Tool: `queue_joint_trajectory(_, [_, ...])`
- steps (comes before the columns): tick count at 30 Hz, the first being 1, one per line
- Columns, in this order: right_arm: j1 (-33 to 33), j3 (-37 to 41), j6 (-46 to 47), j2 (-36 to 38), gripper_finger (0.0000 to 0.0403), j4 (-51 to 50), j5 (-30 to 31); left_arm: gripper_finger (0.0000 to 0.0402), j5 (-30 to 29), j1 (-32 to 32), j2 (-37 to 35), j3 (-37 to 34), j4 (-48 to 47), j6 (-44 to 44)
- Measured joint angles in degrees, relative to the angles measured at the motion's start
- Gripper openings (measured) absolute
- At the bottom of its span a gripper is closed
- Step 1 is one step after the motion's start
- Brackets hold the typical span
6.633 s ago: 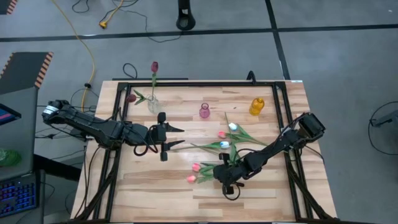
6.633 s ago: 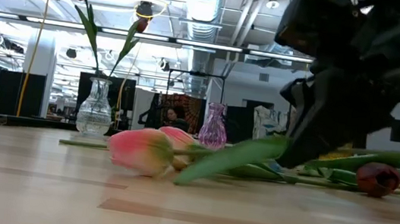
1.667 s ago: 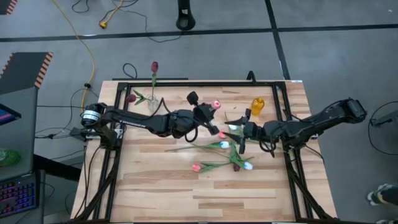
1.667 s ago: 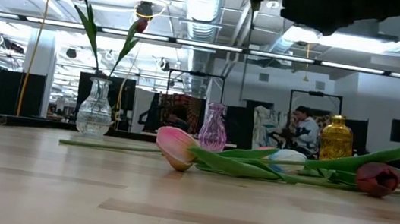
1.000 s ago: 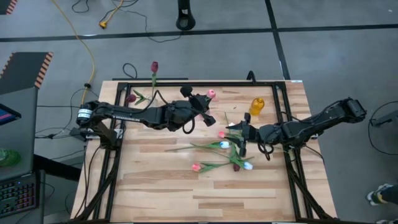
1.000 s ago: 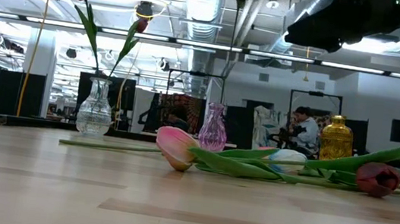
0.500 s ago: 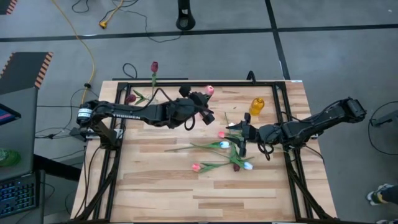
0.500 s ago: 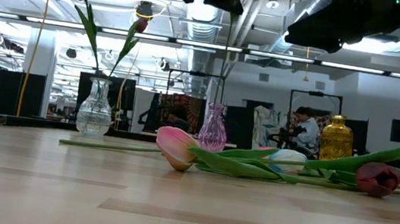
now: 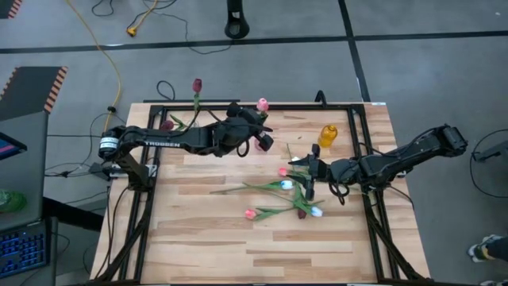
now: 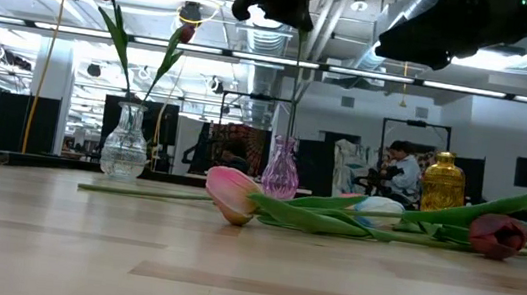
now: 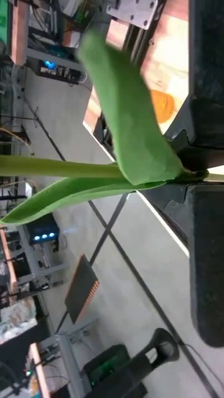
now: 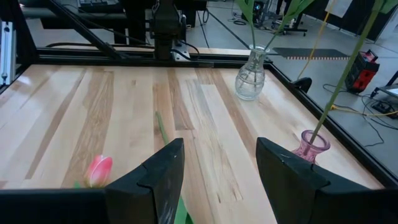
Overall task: Sort flowers into vase by color
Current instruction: Put the bottom pink flower into the purple vase
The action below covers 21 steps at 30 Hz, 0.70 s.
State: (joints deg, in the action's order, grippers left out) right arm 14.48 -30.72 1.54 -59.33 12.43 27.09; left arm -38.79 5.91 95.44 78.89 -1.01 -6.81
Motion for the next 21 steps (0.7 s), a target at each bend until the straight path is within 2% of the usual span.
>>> queue_joint_trajectory(4, [0.0,0.0,0.0,0.0,0.0226,0.0,0.0,0.0015,0.0,0.5,0.0,0.0,-1.7,-1.0])
queue_joint_trajectory(15, [0.0,0.0,0.0,0.0,0.0226,0.0,0.0,0.0128,0.9,0.4,0.0,0.0,-7.0,-0.4])
queue_joint_trajectory(21, [0.0,0.0,0.0,0.0,0.0226,-0.2,0.0,0.0152,2.6,0.1,-1.4,0.0,-12.7,-0.3])
